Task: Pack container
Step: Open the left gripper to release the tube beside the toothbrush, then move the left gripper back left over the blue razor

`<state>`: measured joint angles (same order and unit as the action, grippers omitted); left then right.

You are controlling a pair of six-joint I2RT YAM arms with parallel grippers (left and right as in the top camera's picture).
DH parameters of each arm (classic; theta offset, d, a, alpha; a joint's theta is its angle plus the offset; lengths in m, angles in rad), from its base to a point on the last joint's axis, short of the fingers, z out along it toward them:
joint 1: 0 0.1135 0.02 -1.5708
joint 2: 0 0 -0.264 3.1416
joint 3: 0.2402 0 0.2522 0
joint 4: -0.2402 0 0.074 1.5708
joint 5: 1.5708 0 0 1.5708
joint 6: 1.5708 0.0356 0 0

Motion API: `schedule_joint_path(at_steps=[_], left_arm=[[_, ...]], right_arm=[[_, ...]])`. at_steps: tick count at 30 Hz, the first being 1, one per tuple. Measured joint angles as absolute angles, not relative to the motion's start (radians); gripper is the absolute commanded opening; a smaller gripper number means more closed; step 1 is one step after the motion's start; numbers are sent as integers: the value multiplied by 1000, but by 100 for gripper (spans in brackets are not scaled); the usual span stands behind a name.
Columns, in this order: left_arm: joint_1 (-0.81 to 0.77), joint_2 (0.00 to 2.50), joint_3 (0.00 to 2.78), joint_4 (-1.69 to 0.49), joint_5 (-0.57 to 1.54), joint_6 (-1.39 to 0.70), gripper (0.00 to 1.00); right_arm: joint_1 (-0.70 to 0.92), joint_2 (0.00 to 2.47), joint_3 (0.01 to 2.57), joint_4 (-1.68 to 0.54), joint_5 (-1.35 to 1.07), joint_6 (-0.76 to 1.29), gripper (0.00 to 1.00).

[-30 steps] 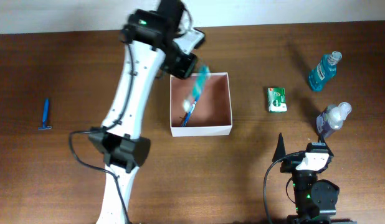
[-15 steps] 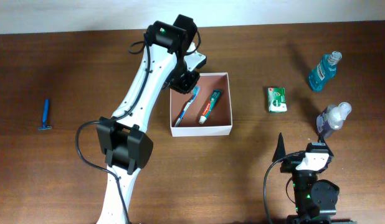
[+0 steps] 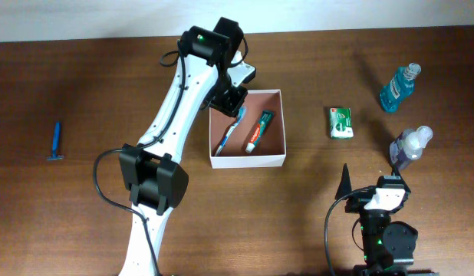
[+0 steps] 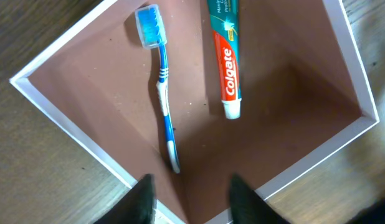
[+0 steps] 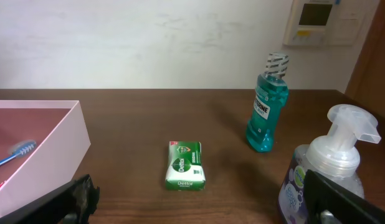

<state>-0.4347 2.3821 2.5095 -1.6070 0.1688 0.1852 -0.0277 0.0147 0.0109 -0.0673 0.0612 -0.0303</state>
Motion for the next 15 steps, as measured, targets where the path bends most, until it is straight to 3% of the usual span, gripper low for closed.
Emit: schedule_joint_path(at_steps=[3,5,15], left_arm=[[-433,2382,2515,-1608,171,182,75],[-428,2382,2534,-1610,165,184,99],[-307,2375,2761,-1677,-9,167,99]], right_arm=[[-28,15,11,-67,61,-30,98],[-28,15,11,-68,61,-30,98],[-28,15,11,-67,61,-30,98]])
